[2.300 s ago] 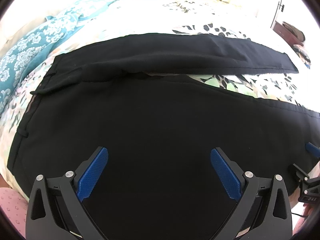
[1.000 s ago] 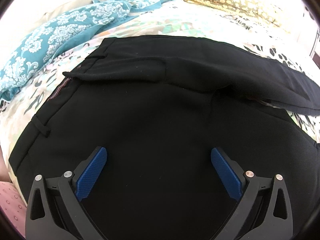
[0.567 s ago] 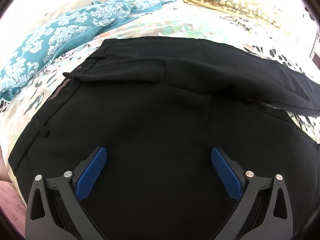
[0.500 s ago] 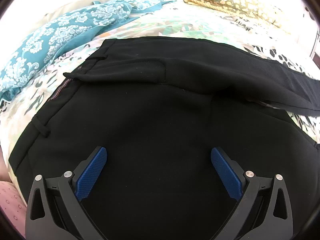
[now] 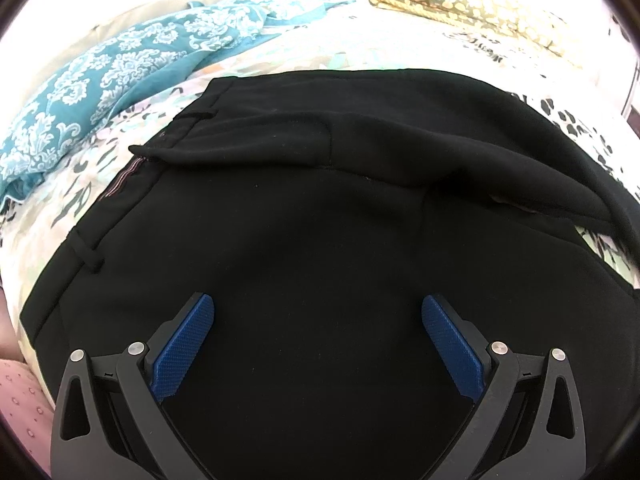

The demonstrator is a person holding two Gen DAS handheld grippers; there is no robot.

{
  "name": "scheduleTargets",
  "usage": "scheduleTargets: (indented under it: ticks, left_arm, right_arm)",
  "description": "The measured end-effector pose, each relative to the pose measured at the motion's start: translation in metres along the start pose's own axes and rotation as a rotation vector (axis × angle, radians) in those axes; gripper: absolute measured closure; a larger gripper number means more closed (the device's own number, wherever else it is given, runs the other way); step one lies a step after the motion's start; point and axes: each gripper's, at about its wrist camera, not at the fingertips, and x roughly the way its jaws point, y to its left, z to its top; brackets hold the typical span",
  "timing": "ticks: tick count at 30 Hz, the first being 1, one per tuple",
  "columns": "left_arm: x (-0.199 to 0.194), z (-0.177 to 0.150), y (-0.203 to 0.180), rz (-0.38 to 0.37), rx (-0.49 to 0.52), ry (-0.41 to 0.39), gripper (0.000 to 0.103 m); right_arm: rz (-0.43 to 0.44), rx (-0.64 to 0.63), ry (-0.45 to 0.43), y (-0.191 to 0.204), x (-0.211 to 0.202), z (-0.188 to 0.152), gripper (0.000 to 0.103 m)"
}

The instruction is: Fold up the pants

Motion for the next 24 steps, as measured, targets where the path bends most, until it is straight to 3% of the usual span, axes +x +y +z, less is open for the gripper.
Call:
scheduleTargets:
  ticks: [1,2,4,9,11,14,21,24]
  left_arm:
    - [-0.001,0.000,0.000,-0.001,-0.002,0.001,0.000]
    - [-0.001,-0.001,0.000,-0.001,-0.003,0.000,0.000]
    - [-0.002,-0.002,0.000,0.001,-0.005,-0.002,0.000]
    - [0.000,-0.001,0.001,-0.005,-0.008,0.002,0.000]
    - [-0.001,-0.001,0.002,-0.009,-0.009,0.002,0.000]
    - [-0.001,-0.002,0.002,-0.009,-0.009,0.000,0.000]
    - [-0.003,0.000,0.000,0.003,-0.009,0.022,0.000]
    - [-0.012,0.015,-0.012,0.014,0.021,0.117,0.001]
  right_arm:
    - [0.037,0.035,-0.043,0.006,-0.008,0.000,0.032]
    - [0.071,0.062,-0.077,0.014,-0.015,-0.002,0.018]
    - [0.204,0.128,-0.089,0.036,-0.015,-0.005,0.018]
    - [0.617,0.400,0.154,0.103,0.031,-0.049,0.018]
    - [0.665,0.482,0.233,0.118,0.052,-0.067,0.018]
    - [0.635,0.547,0.290,0.126,0.082,-0.079,0.019]
    - [0.479,0.545,0.169,0.107,0.096,-0.055,0.022]
    - [0.439,0.488,0.166,0.107,0.098,-0.054,0.047]
